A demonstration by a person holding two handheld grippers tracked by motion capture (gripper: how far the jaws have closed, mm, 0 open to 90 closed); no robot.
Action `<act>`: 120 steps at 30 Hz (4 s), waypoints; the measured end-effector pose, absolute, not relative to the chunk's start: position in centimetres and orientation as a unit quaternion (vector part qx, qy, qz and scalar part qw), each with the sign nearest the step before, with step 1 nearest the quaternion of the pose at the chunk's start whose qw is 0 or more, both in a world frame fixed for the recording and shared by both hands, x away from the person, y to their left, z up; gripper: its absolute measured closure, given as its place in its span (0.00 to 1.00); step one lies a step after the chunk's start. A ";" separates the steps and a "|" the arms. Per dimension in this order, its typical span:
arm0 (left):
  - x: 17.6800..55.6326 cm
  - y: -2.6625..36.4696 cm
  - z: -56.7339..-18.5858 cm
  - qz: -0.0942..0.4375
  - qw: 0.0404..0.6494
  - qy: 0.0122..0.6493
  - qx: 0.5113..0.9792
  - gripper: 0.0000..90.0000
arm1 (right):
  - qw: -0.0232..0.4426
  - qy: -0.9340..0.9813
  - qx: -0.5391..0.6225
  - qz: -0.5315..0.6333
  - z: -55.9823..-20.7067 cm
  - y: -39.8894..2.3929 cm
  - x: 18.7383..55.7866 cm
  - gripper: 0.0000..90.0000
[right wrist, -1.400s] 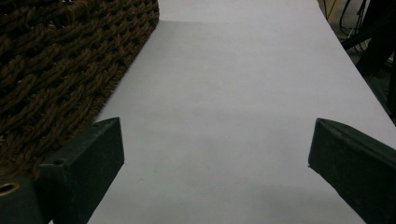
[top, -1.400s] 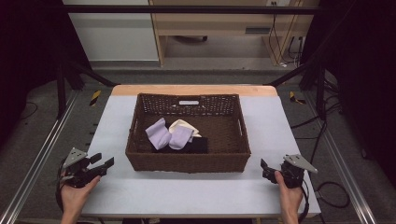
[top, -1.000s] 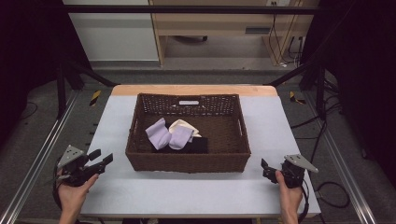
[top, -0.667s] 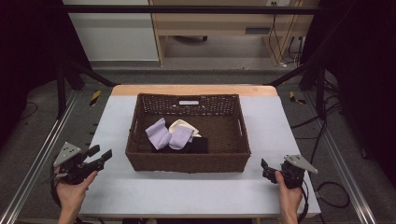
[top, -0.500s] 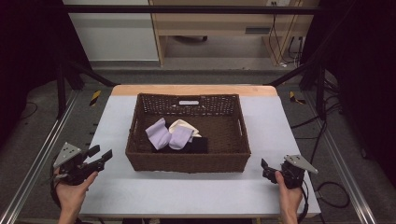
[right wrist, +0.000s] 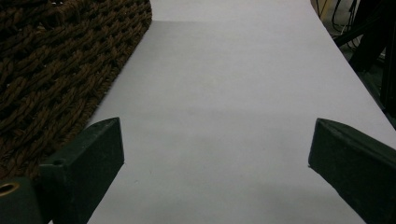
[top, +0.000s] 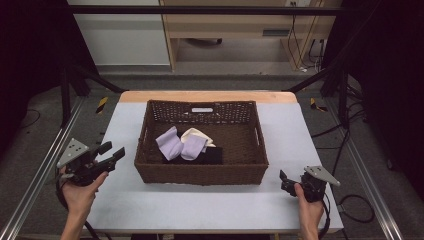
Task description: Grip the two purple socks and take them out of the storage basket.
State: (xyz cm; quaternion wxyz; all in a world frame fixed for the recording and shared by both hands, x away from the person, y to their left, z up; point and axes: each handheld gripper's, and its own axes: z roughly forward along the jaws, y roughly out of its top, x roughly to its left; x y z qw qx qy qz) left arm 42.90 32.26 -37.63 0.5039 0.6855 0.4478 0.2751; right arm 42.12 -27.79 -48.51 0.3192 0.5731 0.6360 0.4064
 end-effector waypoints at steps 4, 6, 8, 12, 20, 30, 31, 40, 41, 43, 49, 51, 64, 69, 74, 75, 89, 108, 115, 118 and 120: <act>43.4 31.6 -36.5 0.276 0.511 0.439 0.685 0.49 | 0.319 0.635 0.574 0.407 -48.5 -27.8 42.1 0.04; 43.7 31.2 -36.1 0.276 0.514 0.434 0.686 0.49 | 0.319 0.634 0.574 0.408 -48.5 -27.8 42.1 0.04; 43.9 30.8 -35.6 0.278 0.514 0.429 0.689 0.49 | 0.319 0.634 0.574 0.408 -48.5 -27.8 42.1 0.04; 44.4 29.9 -34.8 0.283 0.515 0.418 0.693 0.50 | 0.316 0.635 0.575 0.408 -48.5 -27.9 42.2 0.04; 46.2 27.6 -33.8 0.287 0.502 0.405 0.708 0.54 | 0.311 0.634 0.578 0.408 -48.5 -27.9 42.2 0.04; 48.5 25.3 -33.3 0.284 0.485 0.400 0.724 0.54 | 0.313 0.636 0.576 0.407 -48.5 -27.9 42.2 0.04; 48.9 24.9 -33.3 0.283 0.484 0.402 0.724 0.54 | 0.313 0.636 0.576 0.406 -48.5 -27.9 42.2 0.04; 51.0 22.8 -33.4 0.276 0.475 0.402 0.732 0.52 | 0.313 0.638 0.575 0.406 -48.5 -27.8 42.2 0.04; 51.2 22.6 -33.5 0.276 0.474 0.401 0.734 0.52 | 0.312 0.638 0.575 0.406 -48.5 -27.8 42.2 0.04; 51.9 22.1 -33.7 0.277 0.468 0.400 0.737 0.52 | 0.314 0.638 0.575 0.405 -48.5 -27.8 42.2 0.04; 53.3 20.9 -34.7 0.272 0.457 0.406 0.743 0.52 | 0.314 0.639 0.574 0.405 -48.5 -27.8 42.2 0.04; 53.8 20.6 -35.1 0.269 0.454 0.409 0.744 0.52 | 0.313 0.639 0.574 0.405 -48.5 -27.8 42.2 0.04; 55.9 19.3 -37.0 0.259 0.428 0.415 0.760 0.51 | 0.313 0.639 0.574 0.405 -48.5 -27.8 42.3 0.04; 56.6 19.1 -37.9 0.256 0.409 0.420 0.769 0.51 | 0.312 0.639 0.574 0.406 -48.5 -27.8 42.3 0.04; 57.0 18.9 -39.0 0.242 0.392 0.432 0.776 0.51 | 0.311 0.640 0.575 0.404 -48.5 -27.8 42.3 0.04; 57.1 18.9 -39.2 0.239 0.387 0.436 0.776 0.50 | 0.310 0.640 0.575 0.404 -48.5 -27.8 42.3 0.04; 57.3 18.4 -41.0 0.244 0.330 0.436 0.801 0.48 | 0.313 0.640 0.574 0.405 -48.5 -27.8 42.3 0.04; 58.2 17.6 -42.0 0.218 0.266 0.436 0.832 0.48 | 0.313 0.640 0.573 0.405 -48.5 -27.8 42.2 0.04; 58.3 17.5 -42.2 0.209 0.254 0.436 0.838 0.71 | 0.314 0.639 0.572 0.406 -48.5 -27.8 42.2 0.04; 58.3 17.5 -42.1 0.201 0.260 0.435 0.838 0.83 | 0.314 0.639 0.573 0.406 -48.5 -27.8 42.2 0.04; 58.2 17.7 -42.0 0.193 0.261 0.441 0.837 0.89 | 0.314 0.640 0.572 0.406 -48.5 -27.8 42.2 0.04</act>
